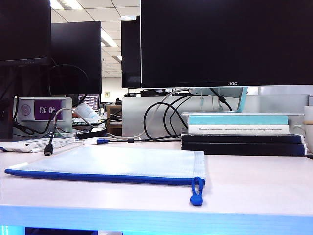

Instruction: Pick up the transparent plastic file bag with a blue zipper and open its zipper.

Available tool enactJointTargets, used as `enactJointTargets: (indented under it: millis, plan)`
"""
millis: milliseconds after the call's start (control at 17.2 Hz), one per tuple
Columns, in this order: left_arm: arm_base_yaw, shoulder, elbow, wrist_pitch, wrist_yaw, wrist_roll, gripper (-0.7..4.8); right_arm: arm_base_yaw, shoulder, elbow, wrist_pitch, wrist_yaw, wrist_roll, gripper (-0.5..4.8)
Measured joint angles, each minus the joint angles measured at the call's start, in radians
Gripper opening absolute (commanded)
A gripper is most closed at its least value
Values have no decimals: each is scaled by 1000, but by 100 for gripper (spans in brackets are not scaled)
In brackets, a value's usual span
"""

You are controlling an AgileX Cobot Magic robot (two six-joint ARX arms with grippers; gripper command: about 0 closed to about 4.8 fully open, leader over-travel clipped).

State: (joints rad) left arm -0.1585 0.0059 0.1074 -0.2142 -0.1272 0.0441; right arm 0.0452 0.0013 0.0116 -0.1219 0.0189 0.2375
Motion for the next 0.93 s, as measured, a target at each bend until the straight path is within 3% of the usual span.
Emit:
enactJointTargets:
  millis: [290, 464, 696, 928]
  plan:
    - [0, 0, 0, -16, -2, -76, -5, 0, 0, 0, 0, 0, 0, -1]
    - [0, 0, 0, -13, 22, -148, -5, 1, 0, 1, 32, -6, 83, -2]
    - [2, 18, 40, -23, -43, -130, -5, 2, 0, 69, 45, 0, 94, -2]
    - [0, 153, 154, -7, -32, -131, -5, 1, 0, 156, 47, 25, 53, -3]
